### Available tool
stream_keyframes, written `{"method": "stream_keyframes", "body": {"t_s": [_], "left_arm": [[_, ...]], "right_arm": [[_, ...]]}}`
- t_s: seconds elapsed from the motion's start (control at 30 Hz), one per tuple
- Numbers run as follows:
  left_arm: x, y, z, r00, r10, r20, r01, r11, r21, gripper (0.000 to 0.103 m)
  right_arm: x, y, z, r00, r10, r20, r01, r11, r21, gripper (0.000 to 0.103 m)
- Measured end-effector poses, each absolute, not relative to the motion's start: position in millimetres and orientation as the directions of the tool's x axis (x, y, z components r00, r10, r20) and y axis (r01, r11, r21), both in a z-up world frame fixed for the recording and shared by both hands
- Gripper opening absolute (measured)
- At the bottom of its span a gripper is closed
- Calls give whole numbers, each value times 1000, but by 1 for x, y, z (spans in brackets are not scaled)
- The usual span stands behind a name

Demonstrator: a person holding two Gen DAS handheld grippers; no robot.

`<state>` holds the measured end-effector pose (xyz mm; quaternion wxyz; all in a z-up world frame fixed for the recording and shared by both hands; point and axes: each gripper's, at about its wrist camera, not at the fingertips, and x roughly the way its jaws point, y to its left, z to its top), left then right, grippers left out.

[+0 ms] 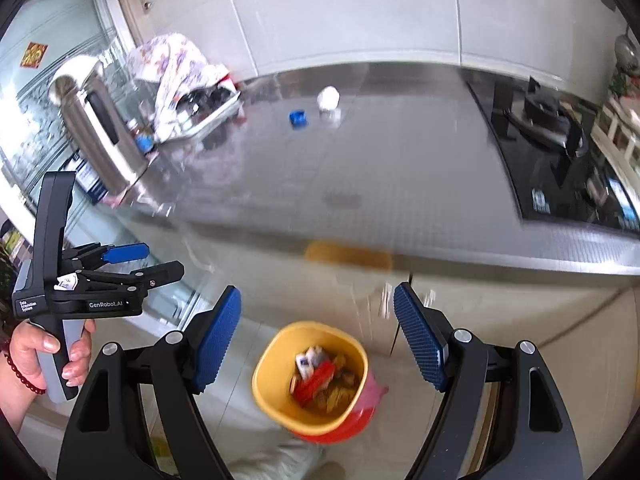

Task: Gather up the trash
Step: 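Raise both tools from the bin back toward the counter, then grasp the blue bottle cap with the left tool while the right tool grasps the white tissue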

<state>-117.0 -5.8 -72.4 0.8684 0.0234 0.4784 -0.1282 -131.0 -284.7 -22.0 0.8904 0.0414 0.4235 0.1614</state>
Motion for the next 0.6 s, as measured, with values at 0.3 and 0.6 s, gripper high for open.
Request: {"method": "stream_keyframes", "body": {"t_s": [0.3, 0.6], "left_arm": [[-18, 0, -69, 530, -226, -817, 215, 968, -128, 86], [58, -9, -76, 518, -214, -828, 149, 976, -158, 86]], "right_arm": [[-30, -273, -9, 620, 329, -712, -251, 943, 217, 79], [70, -260, -12, 600, 352, -719, -312, 930, 195, 79]]}}
